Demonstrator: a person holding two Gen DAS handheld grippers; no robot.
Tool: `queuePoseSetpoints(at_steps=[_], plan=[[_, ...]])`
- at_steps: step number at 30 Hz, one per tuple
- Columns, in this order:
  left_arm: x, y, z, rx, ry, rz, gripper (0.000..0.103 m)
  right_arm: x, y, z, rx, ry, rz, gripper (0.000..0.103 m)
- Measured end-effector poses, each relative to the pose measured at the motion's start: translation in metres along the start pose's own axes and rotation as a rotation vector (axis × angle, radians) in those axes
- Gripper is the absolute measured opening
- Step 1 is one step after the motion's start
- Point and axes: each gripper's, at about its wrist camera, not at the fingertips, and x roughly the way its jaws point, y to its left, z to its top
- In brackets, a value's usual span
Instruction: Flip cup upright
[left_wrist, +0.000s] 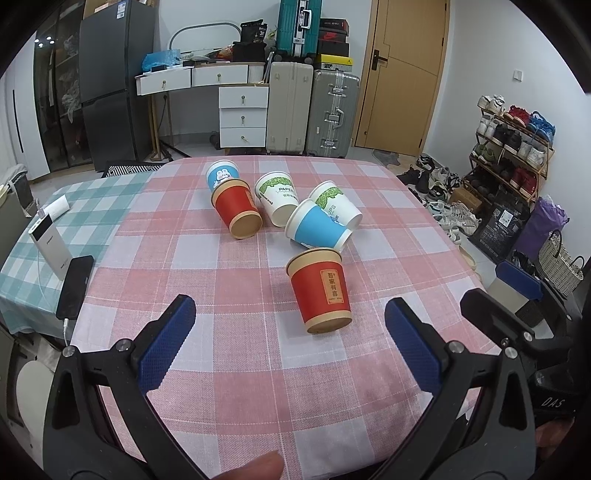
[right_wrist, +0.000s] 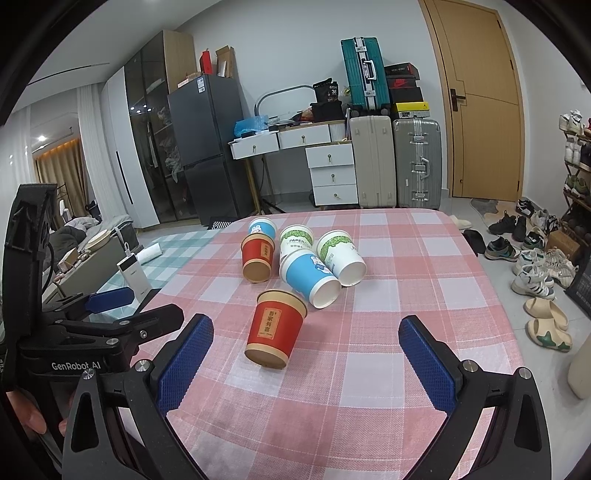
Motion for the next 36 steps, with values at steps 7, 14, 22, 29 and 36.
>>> queuePoseSetpoints(at_steps=[7,14,22,29,36], plan=[[0.0004,0.0000,-0.0011,-0.001,-0.001,0.000,0.102,0.0011,0.0014,-0.0011,-0.001,0.003,0.002,0.102],[0.0016,-0.0006,-0.0023,-0.001,0.001,-0.001,0.102,0.0009,0.0014,-0.0012,0.003,0.004,0.004,0.102],[0.0013,0.0000,-0.0020,-0.002,0.003,-0.002,0.102,0.0009,0.0017,-0.0017,0.004,0.004,0.002,0.102],[0.0015,-0.0005,-0.0030,-0.003,0.001,-0.001,0.102,0.0011,0.0009,-0.0015,0.005,0.004,0.002,0.102],[0.0031,-0.0015,-0.0060,-0.002,0.005,0.000,0.102,0.0015,0.0002,-0.0016,0.007,0.003,0.002,0.102]])
